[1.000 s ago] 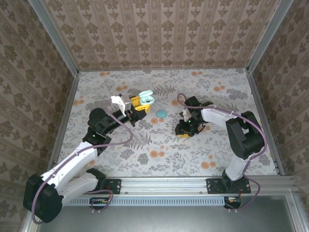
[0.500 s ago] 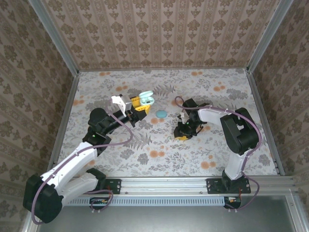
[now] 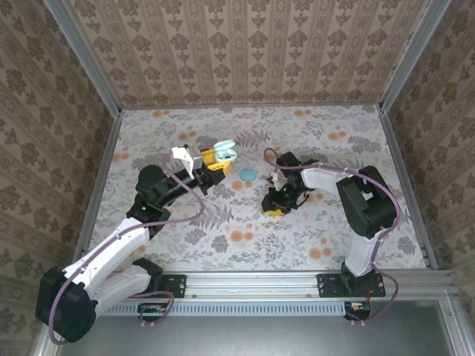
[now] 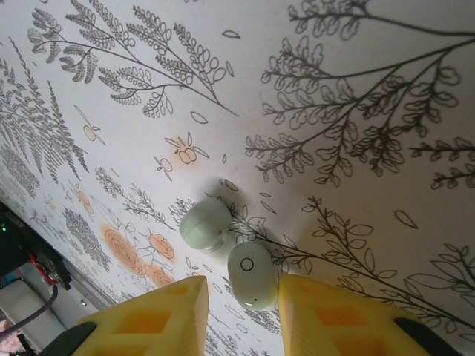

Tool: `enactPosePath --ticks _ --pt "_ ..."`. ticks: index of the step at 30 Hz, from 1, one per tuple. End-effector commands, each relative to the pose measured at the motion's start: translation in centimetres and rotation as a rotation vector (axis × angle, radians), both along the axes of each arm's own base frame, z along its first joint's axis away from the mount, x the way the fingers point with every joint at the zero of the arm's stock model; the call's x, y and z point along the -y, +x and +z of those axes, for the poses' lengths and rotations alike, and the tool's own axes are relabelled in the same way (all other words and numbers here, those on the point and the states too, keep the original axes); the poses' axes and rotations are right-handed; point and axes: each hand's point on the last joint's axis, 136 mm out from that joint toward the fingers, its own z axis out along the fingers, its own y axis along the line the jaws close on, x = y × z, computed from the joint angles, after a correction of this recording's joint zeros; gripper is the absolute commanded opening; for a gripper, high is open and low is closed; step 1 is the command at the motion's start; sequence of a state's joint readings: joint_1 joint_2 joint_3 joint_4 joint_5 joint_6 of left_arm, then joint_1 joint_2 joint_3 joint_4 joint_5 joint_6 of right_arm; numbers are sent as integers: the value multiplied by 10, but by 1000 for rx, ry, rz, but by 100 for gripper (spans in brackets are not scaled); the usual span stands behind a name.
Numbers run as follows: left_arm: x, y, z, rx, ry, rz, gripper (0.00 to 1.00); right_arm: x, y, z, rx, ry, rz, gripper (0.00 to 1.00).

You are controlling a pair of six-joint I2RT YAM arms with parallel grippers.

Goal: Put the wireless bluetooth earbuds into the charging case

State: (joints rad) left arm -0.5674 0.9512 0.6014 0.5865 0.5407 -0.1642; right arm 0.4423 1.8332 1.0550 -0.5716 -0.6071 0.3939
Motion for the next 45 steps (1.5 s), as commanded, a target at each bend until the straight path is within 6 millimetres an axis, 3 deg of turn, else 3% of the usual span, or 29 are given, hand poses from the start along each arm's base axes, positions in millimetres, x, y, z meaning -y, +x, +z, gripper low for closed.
enactPosePath --ticks 1,19,30,36,45 --pt "-3 -1 8 28 -5 11 26 -8 3 2 -1 15 9 32" --pt "-6 3 7 24 -3 34 26 -13 -17 -2 -2 -91 97 32" --pt "-7 3 6 22 -3 40 26 -9 -15 1 49 -196 141 32" --pt "-10 3 6 25 -2 56 26 -11 -14 14 88 -209 155 35" --pt "-12 4 9 32 -6 63 26 -12 -12 12 100 -237 183 35"
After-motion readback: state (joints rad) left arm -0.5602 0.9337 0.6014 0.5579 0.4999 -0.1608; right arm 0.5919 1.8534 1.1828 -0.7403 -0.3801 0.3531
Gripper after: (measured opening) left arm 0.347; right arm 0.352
